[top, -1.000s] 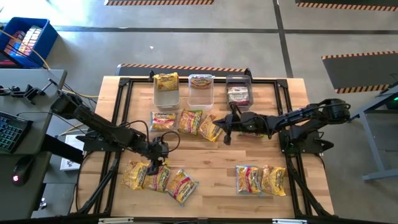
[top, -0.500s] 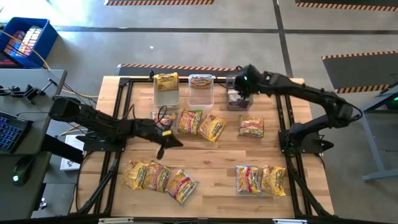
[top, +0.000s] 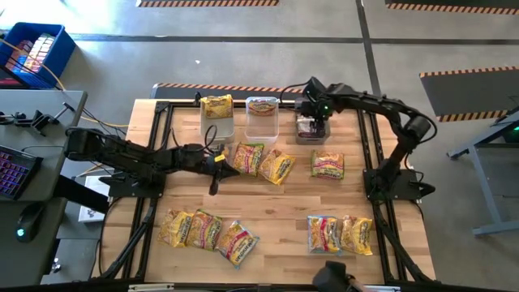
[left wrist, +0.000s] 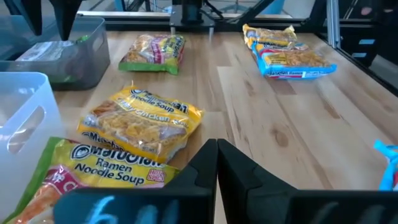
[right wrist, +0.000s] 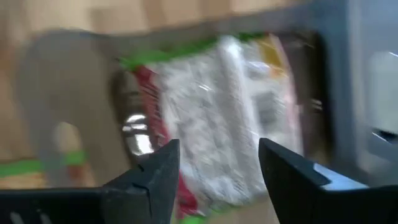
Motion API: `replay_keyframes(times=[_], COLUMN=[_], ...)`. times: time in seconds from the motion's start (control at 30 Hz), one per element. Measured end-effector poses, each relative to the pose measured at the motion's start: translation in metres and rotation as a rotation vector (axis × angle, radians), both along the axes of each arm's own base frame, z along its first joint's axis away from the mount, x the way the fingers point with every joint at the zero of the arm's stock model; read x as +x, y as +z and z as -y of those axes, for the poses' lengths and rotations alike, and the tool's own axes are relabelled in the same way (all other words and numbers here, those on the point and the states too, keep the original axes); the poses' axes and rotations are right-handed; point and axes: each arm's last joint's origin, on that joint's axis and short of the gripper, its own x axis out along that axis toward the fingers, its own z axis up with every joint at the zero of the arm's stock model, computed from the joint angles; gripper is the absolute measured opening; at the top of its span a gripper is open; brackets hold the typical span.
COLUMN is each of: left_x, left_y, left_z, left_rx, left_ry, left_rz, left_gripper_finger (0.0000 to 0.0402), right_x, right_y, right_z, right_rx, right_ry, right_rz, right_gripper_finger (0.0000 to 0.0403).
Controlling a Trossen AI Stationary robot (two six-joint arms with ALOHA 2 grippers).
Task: Sort Maruchan noodles
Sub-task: Adjust the green noodle pack on the transparent black bin
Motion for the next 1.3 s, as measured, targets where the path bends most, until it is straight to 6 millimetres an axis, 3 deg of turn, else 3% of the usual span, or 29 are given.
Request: replay_keyframes(times=[0.43, 0.97, 1.3], left_x=[0.000, 0.000, 0.000], left_y=[0.000, 0.000, 0.000], left_z=[0.000, 0.000, 0.000], left_rx=[-0.004, -0.004, -0.005], left_ry=[0.005, 0.006, 0.006], left_rz=[0.000, -0.001, -0.002], left_gripper_finger=[0.0001, 0.0000, 0.0000], right_x=[0.018, 0.024, 0.028], right_y=[-0.020, -0.028, -0.043], right_z=[-0.009, -0.006, -0.003], right_rx=[-0.008, 0.004, 0.019], right_ry=[0.100, 0.083, 0.079], right_rz=[-0.068, -0.041, -0.072], right_gripper_finger=[0.0166, 0.0166, 0.0161])
